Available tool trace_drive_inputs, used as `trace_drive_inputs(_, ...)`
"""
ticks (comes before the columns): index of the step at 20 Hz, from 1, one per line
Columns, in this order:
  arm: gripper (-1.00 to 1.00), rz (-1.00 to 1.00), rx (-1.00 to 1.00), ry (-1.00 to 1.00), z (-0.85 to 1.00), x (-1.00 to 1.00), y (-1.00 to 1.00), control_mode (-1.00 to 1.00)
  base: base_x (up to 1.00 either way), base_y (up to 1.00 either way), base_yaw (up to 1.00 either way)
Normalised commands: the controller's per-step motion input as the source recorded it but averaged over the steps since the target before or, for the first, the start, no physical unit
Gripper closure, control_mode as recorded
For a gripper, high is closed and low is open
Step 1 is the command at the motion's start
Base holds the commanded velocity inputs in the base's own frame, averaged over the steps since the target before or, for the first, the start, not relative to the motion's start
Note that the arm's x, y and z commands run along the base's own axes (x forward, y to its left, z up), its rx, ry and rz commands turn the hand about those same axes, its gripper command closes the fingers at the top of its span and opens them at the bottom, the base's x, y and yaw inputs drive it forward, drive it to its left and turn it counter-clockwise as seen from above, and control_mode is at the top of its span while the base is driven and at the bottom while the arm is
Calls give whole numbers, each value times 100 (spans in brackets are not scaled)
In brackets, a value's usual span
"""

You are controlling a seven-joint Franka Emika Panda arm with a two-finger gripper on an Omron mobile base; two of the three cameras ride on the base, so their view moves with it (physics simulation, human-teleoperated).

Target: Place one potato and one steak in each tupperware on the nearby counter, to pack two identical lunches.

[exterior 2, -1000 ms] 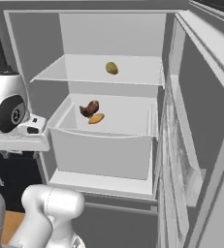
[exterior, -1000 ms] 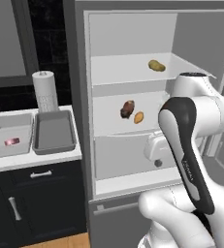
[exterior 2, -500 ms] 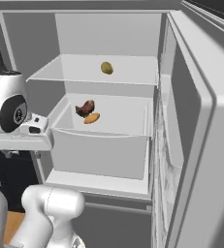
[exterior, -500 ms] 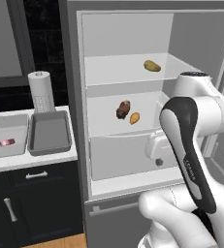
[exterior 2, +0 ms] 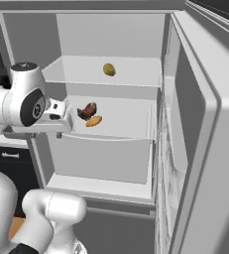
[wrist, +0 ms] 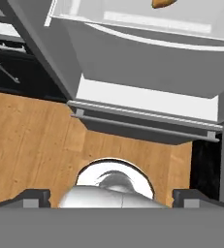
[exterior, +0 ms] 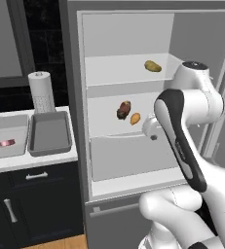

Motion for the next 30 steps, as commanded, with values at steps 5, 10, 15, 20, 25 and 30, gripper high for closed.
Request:
trace_drive_inputs(5, -100, -13, 6, -29, 19, 59, 0, -100, 0, 0, 0)
trace_drive_inputs(10, -100, -14, 12, -25, -3, 68, 0, -100, 0, 0, 0)
trace_drive_inputs(15, -100, -10, 0, -6, -1, 50, 0, -100, 0, 0, 0)
trace_drive_inputs(20, -100, -2, 0, 0, -6, 50, 0, -100, 0, 0, 0)
trace_drive_inputs(25, -100, 0, -1, 0, -10, 60, 0, -100, 0, 0, 0)
trace_drive_inputs(30, -100, 0, 0, 0, -28, 34, 0, -100, 0, 0, 0)
